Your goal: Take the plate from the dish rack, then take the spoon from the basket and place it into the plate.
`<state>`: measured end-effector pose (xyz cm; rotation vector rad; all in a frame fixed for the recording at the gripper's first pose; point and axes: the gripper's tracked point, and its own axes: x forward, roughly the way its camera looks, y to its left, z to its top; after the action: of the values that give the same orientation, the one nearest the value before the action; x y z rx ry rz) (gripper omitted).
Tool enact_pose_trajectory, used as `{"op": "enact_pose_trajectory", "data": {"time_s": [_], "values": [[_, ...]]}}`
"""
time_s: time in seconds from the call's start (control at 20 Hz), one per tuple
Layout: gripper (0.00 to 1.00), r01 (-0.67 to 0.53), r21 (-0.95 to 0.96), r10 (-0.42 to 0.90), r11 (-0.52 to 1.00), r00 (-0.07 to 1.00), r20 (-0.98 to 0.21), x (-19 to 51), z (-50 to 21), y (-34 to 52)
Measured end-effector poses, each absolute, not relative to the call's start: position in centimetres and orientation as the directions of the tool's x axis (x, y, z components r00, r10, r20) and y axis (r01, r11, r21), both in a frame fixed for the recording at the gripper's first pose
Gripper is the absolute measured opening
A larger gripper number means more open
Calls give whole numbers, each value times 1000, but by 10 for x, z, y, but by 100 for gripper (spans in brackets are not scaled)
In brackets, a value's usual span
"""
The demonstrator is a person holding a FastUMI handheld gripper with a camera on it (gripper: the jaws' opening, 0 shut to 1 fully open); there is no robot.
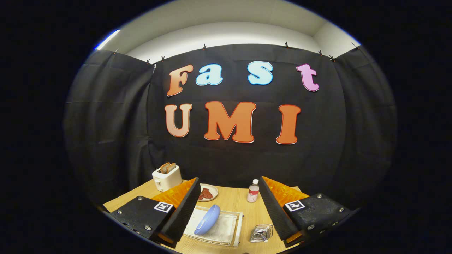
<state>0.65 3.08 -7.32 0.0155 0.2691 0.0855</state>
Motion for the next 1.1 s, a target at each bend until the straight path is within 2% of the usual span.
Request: {"op": "enact_pose_trajectory", "data": {"time_s": [0.2,0.45,0.95,1.0,1.1], "values": [[99,-116,43,124,992,938,-324,15,-95,44],[97,-120,70,139,990,855,-500,27,-149,46],[93,-111,112,156,988,595,-788,44,-255,60],[88,-110,120,162,987,563,-810,43,-266,63],[85,-120,157,196,980,486,-852,40,-289,75]]}}
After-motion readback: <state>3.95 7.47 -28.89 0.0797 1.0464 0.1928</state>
